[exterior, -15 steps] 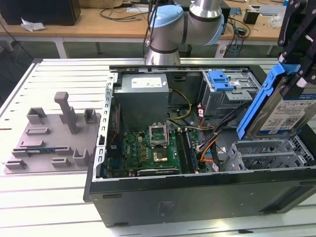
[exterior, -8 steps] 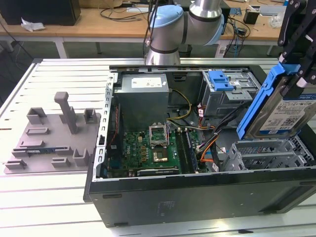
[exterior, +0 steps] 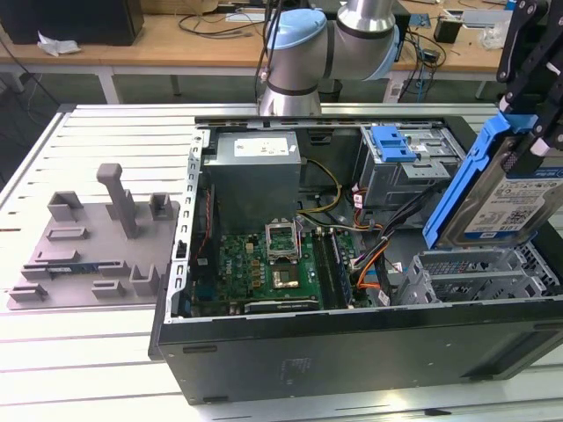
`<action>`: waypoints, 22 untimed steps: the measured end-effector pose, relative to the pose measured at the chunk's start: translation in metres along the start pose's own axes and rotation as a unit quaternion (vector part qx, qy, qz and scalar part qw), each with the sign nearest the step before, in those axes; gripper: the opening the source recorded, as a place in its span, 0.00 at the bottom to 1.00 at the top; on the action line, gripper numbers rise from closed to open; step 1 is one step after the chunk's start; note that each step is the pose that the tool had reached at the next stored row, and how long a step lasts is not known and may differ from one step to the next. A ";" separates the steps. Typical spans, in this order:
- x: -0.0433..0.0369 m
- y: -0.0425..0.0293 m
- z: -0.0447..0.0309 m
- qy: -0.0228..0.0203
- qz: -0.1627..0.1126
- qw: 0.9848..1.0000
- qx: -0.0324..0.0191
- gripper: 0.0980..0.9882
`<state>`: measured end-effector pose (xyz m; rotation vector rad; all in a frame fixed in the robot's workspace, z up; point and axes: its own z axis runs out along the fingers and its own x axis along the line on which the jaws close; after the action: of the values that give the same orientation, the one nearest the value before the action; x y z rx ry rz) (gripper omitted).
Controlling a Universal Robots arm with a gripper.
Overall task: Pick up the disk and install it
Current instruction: 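Insert the disk into the insertion slot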
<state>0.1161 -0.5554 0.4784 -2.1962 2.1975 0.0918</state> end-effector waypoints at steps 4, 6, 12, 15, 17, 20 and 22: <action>0.0001 -0.0004 0.0008 0.000 0.000 1.000 0.000 0.30; 0.0003 -0.0006 0.0019 0.000 0.000 1.000 0.000 0.30; 0.0022 -0.0006 0.0037 0.000 0.000 1.000 0.000 0.30; 0.0047 -0.0007 0.0045 0.000 0.000 1.000 0.000 0.30; 0.0062 -0.0007 0.0054 0.000 0.000 1.000 0.000 0.30; 0.0067 -0.0007 0.0057 0.000 0.000 1.000 0.000 0.30; 0.0067 -0.0007 0.0058 0.000 0.000 1.000 0.000 0.30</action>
<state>0.1166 -0.5616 0.4721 -2.1963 2.1974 0.0918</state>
